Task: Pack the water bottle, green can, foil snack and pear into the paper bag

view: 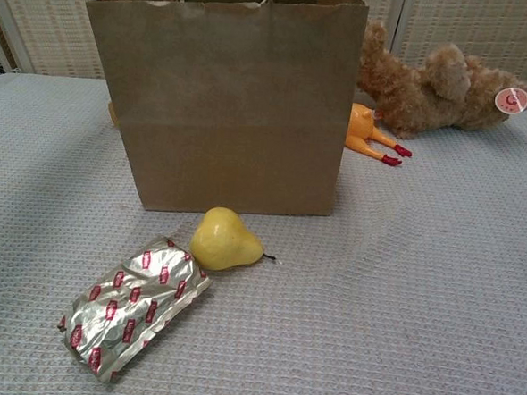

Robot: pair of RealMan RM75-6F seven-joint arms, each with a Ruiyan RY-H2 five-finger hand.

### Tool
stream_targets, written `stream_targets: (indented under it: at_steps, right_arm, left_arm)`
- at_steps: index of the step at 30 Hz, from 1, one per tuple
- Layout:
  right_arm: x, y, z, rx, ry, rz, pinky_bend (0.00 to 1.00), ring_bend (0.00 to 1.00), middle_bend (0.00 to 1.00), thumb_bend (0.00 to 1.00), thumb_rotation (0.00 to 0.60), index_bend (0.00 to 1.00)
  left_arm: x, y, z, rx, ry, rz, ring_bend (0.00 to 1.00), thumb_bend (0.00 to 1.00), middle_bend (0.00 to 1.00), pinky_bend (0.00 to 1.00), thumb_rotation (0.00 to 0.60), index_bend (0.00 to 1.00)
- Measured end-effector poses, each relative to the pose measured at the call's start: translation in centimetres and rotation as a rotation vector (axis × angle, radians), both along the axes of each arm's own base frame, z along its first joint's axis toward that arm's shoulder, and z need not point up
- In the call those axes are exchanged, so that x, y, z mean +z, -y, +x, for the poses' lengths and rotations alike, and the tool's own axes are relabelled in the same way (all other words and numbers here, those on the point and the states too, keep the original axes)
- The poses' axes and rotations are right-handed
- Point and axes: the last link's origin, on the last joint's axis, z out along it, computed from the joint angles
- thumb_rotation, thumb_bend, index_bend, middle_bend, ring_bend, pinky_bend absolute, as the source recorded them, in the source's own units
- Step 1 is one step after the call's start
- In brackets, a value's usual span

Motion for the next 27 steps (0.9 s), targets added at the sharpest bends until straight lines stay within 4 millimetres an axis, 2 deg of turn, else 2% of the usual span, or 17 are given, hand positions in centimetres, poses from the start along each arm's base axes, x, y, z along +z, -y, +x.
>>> stream_targets:
  at_steps: [3, 6, 12, 19, 20, 21, 24, 25, 27]
  right_arm:
    - [-0.1, 0.0, -0.1, -0.004, 0.001, 0.004, 0.00, 0.00, 0.00, 0.02, 0.600, 0.00]
    - [-0.1, 0.0, -0.1, -0.005, 0.001, 0.009, 0.00, 0.00, 0.00, 0.02, 0.600, 0.00]
    - [-0.2, 0.1, -0.3, -0.015, 0.004, 0.019, 0.00, 0.00, 0.00, 0.02, 0.600, 0.00]
    - [-0.1, 0.3, -0.6, -0.033, 0.014, 0.027, 0.00, 0.00, 0.00, 0.02, 0.600, 0.00]
    - [-0.1, 0.3, -0.6, -0.034, 0.015, 0.029, 0.00, 0.00, 0.00, 0.02, 0.600, 0.00]
    - [-0.2, 0.4, -0.7, -0.035, 0.014, 0.033, 0.00, 0.00, 0.00, 0.02, 0.600, 0.00]
    - [-0.2, 0.4, -0.8, -0.040, 0.014, 0.040, 0.00, 0.00, 0.00, 0.02, 0.600, 0.00]
    - [-0.2, 0.5, -0.8, -0.040, 0.014, 0.040, 0.00, 0.00, 0.00, 0.02, 0.600, 0.00]
    - [-0.1, 0.5, -0.8, -0.039, 0.016, 0.040, 0.00, 0.00, 0.00, 0.02, 0.600, 0.00]
  left_arm:
    - [-0.6, -0.1, 2.7, -0.101, 0.042, -0.024, 0.57, 0.59, 0.62, 0.69, 0.600, 0.49]
    - [-1.9, -0.5, 4.5, -0.163, 0.034, -0.051, 0.57, 0.59, 0.62, 0.69, 0.600, 0.50]
    - [-5.6, -1.7, 6.5, -0.214, -0.028, -0.108, 0.57, 0.59, 0.62, 0.69, 0.600, 0.49]
    - [-9.6, -2.0, 8.2, -0.280, -0.074, -0.173, 0.54, 0.57, 0.60, 0.66, 0.600, 0.47]
    - [-10.0, -1.9, 8.3, -0.287, -0.079, -0.181, 0.50, 0.55, 0.57, 0.63, 0.600, 0.44]
    - [-10.5, -1.8, 8.5, -0.295, -0.091, -0.191, 0.42, 0.52, 0.49, 0.54, 0.600, 0.36]
    - [-11.7, -1.3, 8.6, -0.325, -0.144, -0.228, 0.05, 0.42, 0.11, 0.18, 0.600, 0.04]
    - [-12.1, -1.1, 8.6, -0.337, -0.162, -0.242, 0.00, 0.40, 0.02, 0.12, 0.600, 0.00]
    - [-12.6, -0.9, 8.7, -0.366, -0.199, -0.261, 0.00, 0.39, 0.00, 0.07, 0.600, 0.00]
